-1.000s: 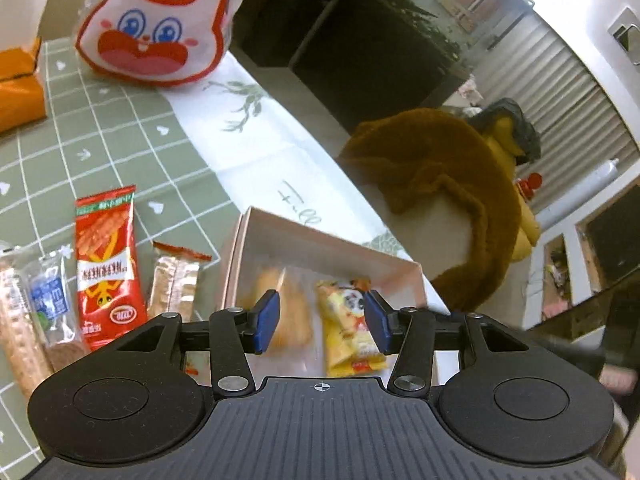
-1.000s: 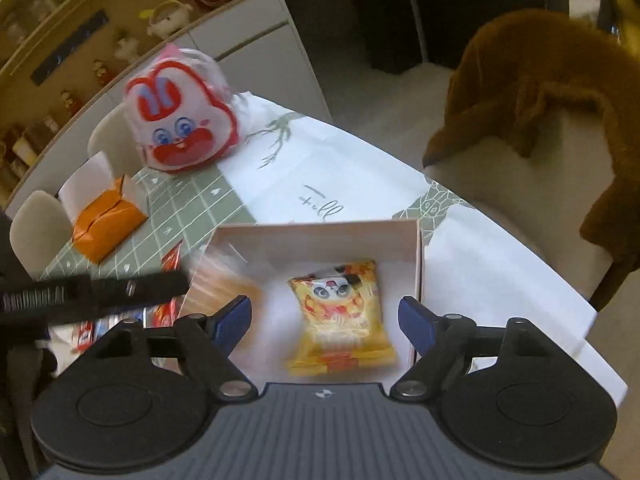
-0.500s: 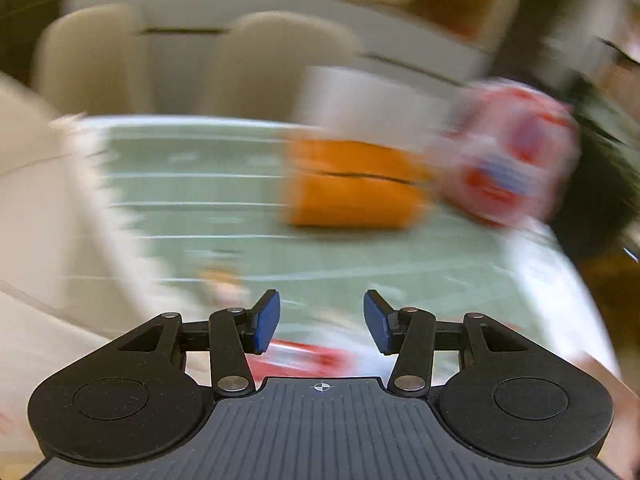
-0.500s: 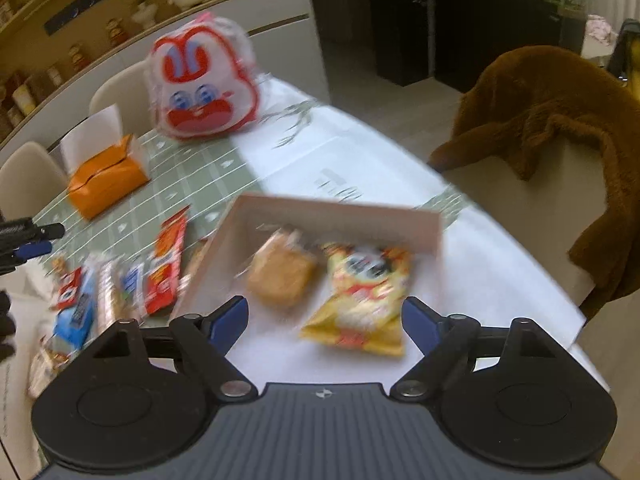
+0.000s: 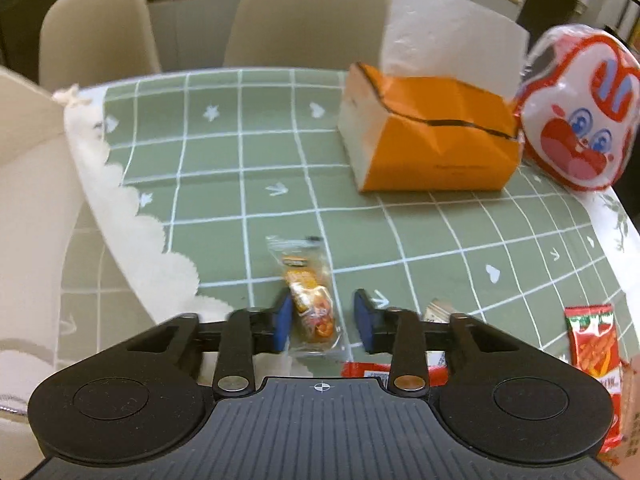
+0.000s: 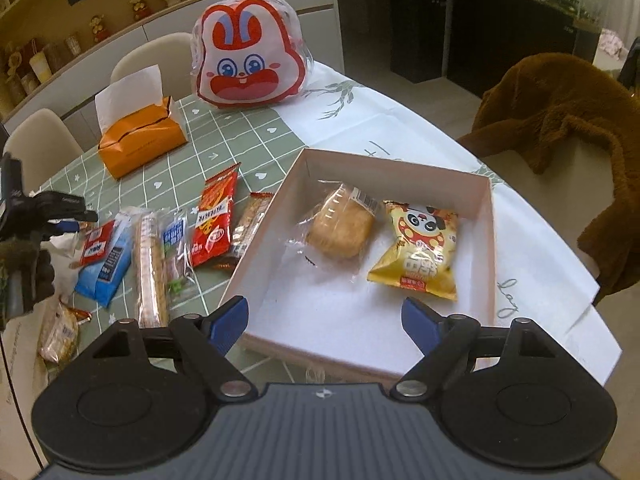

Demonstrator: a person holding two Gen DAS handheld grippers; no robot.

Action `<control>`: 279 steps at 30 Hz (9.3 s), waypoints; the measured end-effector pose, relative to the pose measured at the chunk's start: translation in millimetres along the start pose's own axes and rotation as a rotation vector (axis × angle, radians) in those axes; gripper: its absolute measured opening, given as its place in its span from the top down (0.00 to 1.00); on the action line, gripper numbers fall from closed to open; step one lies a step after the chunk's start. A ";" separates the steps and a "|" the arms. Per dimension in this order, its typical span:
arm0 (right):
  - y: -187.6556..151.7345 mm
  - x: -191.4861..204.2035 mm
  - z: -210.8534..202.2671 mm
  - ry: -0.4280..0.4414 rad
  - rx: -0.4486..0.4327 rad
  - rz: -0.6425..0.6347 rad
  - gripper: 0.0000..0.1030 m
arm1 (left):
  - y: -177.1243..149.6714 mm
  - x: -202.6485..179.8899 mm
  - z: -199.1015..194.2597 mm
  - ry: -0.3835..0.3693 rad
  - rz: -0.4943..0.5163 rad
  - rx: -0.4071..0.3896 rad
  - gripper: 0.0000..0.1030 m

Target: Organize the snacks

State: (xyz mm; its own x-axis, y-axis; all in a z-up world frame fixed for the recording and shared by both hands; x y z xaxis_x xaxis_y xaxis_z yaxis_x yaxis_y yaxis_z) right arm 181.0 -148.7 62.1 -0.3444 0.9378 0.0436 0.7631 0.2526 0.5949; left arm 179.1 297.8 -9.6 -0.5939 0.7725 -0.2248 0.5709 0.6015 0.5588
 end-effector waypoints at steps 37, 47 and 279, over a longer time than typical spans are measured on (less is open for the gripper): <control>-41.9 341.4 57.4 0.236 0.182 -0.461 0.06 | -249.0 16.3 -181.9 -0.267 -0.039 0.154 0.77; -45.0 357.4 65.6 0.195 0.172 -0.545 0.27 | -248.8 15.4 -183.8 -0.305 -0.013 0.169 0.77; -99.6 17.2 25.9 0.004 0.180 0.044 0.59 | -171.1 -147.2 -77.7 -0.515 0.507 0.179 0.60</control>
State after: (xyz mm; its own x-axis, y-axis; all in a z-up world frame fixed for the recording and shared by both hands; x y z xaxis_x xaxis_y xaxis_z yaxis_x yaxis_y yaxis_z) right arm 113.3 -151.6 -17.2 -0.3098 0.9482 0.0697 0.8628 0.2496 0.4395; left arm 124.7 65.4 -10.1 0.0828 0.9353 -0.3440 0.8138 0.1358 0.5651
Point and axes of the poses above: each gripper's, at about its wrist camera, not at the fingertips, and z roughly the way its jaws point, x to its left, y to its top, the point moved 5 cm from there along z, roughly the way its jaws point, and after that the axes turned 7 degrees about -y, right-handed, at the moved point
